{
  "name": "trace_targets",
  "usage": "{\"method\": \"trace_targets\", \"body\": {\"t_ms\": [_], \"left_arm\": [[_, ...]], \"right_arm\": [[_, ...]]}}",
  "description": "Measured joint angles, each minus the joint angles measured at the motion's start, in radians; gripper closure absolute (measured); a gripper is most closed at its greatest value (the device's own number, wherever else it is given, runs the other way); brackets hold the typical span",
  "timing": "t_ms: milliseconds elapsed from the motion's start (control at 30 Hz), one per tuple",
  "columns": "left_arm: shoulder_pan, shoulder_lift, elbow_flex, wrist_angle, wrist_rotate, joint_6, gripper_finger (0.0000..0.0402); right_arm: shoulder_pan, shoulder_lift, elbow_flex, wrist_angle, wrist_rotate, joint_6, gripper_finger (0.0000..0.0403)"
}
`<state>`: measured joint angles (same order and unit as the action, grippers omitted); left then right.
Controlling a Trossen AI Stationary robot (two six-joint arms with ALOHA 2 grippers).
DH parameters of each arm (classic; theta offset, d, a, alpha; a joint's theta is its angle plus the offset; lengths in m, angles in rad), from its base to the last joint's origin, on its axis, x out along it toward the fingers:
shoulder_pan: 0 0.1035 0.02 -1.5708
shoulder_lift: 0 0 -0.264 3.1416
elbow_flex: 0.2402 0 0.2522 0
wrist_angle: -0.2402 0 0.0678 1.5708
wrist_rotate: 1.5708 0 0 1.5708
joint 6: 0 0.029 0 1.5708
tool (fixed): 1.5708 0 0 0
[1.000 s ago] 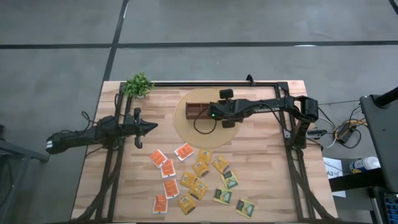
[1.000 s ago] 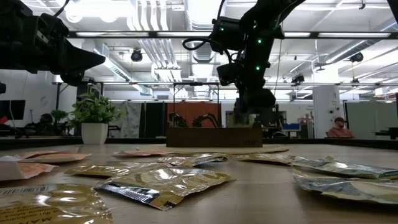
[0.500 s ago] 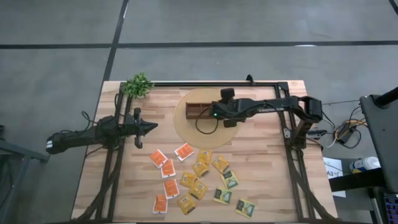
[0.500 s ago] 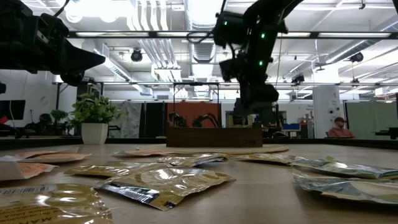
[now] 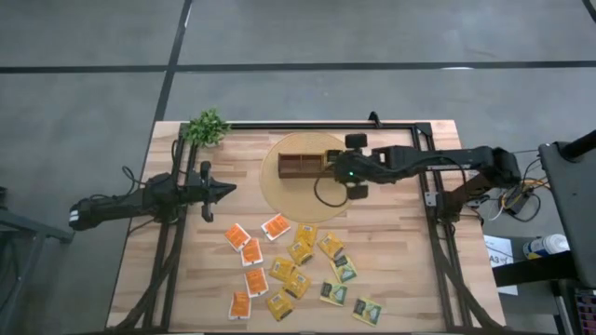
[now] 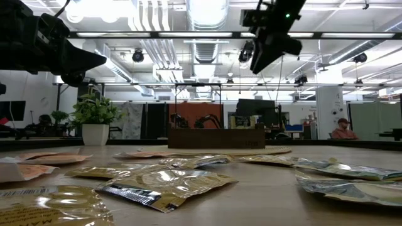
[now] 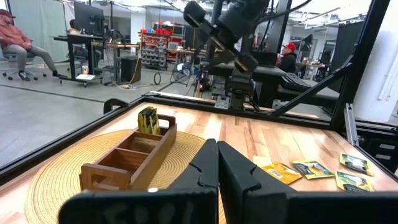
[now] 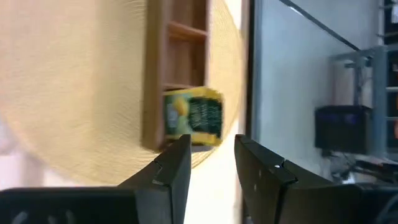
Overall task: Pick & Place Tea
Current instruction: Put the top yellow tea bag into the right section of the wooden organizer
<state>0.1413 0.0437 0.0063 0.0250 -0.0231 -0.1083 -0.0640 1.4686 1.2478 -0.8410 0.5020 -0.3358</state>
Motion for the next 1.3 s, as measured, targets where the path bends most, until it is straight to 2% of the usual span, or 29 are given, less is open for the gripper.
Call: {"method": "trace_targets", "body": {"t_ms": [133,333,700,900,1100,1300], "left_arm": [[0.0,0.0,0.0,0.0,0.0,0.0,0.0401],[0.0,0.0,0.0,0.0,0.0,0.0,0.0401],[0.0,0.0,0.0,0.0,0.0,0.0,0.0401],[0.0,0.0,0.0,0.0,0.0,0.0,0.0401],[0.0,0.0,0.0,0.0,0.0,0.0,0.0401],[0.0,0.0,0.0,0.0,0.0,0.0,0.0401]], "right_arm": [[0.052,-0.039,-0.05,-0.001,-0.04,0.022,0.0282],[0.17,-0.06,-0.14,0.003,-0.186,0.038,0.0282],[0.416,-0.023,-0.205,0.024,-0.227,0.226,0.0282],[0.499,0.045,-0.136,0.039,-0.366,0.293,0.0282],[0.498,0.15,-0.037,0.035,-0.383,0.286,0.0282],[0.515,0.252,-0.002,0.037,-0.453,0.276,0.0282]]}}
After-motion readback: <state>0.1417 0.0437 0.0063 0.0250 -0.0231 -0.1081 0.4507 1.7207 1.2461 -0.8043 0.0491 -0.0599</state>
